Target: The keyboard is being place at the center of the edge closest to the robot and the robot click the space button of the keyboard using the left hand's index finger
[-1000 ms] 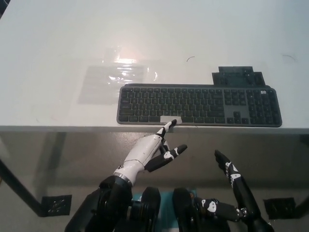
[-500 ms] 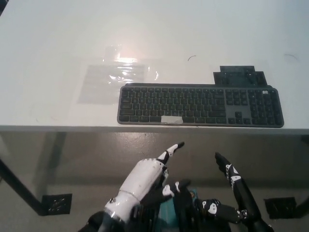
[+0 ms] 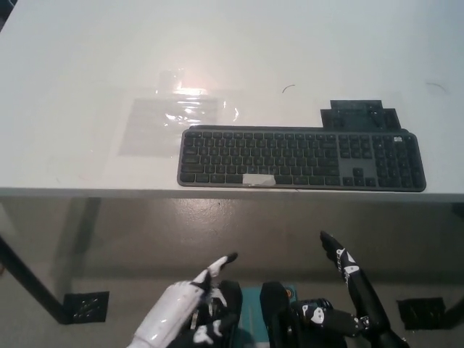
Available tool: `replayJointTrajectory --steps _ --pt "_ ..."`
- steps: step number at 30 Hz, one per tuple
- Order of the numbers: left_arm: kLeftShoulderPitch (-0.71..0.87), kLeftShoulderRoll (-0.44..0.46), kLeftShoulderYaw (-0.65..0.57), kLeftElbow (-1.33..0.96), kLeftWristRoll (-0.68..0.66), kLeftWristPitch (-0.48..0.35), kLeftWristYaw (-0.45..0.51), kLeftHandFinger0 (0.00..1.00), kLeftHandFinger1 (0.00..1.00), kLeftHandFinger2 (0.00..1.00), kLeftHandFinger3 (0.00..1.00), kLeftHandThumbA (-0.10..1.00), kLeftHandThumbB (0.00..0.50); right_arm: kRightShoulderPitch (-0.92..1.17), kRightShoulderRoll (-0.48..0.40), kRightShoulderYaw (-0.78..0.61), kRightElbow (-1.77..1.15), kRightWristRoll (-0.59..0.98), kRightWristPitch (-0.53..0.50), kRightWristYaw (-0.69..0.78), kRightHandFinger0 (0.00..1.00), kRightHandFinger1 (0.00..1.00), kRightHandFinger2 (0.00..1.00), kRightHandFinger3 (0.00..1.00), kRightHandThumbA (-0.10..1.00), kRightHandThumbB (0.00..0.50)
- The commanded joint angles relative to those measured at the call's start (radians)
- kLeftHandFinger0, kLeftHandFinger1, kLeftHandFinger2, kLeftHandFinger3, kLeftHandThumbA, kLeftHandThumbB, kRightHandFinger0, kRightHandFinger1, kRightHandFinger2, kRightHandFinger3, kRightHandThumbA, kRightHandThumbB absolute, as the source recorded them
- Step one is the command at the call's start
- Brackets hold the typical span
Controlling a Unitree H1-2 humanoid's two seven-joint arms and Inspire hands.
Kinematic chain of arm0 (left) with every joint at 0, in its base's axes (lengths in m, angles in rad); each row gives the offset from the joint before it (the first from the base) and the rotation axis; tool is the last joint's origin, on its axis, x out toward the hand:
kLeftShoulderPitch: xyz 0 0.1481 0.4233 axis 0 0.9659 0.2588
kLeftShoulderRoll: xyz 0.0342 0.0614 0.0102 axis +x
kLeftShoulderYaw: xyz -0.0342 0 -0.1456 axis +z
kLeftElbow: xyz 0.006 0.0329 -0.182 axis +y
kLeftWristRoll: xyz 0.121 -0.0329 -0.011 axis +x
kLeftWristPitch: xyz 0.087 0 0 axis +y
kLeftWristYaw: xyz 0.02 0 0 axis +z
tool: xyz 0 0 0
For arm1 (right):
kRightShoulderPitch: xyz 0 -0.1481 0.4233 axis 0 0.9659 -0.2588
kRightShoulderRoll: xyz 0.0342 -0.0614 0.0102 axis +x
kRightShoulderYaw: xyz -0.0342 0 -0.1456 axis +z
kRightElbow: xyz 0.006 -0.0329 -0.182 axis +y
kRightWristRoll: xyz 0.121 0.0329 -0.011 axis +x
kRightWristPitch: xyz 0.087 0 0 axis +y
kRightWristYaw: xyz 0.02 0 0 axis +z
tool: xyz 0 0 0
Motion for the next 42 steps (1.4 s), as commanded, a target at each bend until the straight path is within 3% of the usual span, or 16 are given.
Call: replayJointTrajectory --steps 1,4,7,10,16,32,42 --pt "0.026 0.005 0.039 0.04 -0.176 -0.059 -0.035 1.0 1.0 1.0 1.0 1.0 0.338 -0.015 0.003 0.008 -0.012 -0.001 -0.04 0.011 1.0 1.0 1.0 1.0 0.97 0.322" --pt "0.03 0.004 0.059 0.096 -0.175 -0.092 -0.022 1.0 1.0 1.0 1.0 1.0 0.282 -0.018 0.004 0.007 -0.003 -0.001 -0.052 0.01 1.0 1.0 1.0 1.0 0.99 0.322" --pt "0.025 -0.007 0.081 0.144 -0.18 -0.118 -0.01 1.0 1.0 1.0 1.0 1.0 0.272 -0.017 0.006 0.005 -0.009 0.008 -0.047 0.014 1.0 1.0 1.0 1.0 1.0 0.339" --pt "0.022 -0.021 0.107 0.194 -0.221 -0.121 -0.015 1.0 1.0 1.0 1.0 1.0 0.316 -0.014 0.005 0.007 -0.008 0.002 -0.057 0.014 1.0 1.0 1.0 1.0 1.0 0.334" --pt "0.006 -0.037 0.138 0.256 -0.247 -0.1 -0.034 1.0 1.0 1.0 1.0 1.0 0.352 -0.018 0.006 0.004 -0.001 -0.001 -0.069 0.008 1.0 1.0 1.0 1.0 1.0 0.343" --pt "-0.003 -0.043 0.15 0.277 -0.232 -0.113 -0.033 1.0 1.0 1.0 1.0 1.0 0.326 -0.021 0.006 0.003 -0.011 0.006 -0.054 0.014 1.0 1.0 1.0 1.0 1.0 0.349" --pt "0.001 -0.046 0.154 0.266 -0.239 -0.086 -0.04 1.0 1.0 1.0 1.0 1.0 0.353 -0.022 0.006 0.006 -0.015 0.006 -0.044 0.019 1.0 1.0 1.0 1.0 1.0 0.337"
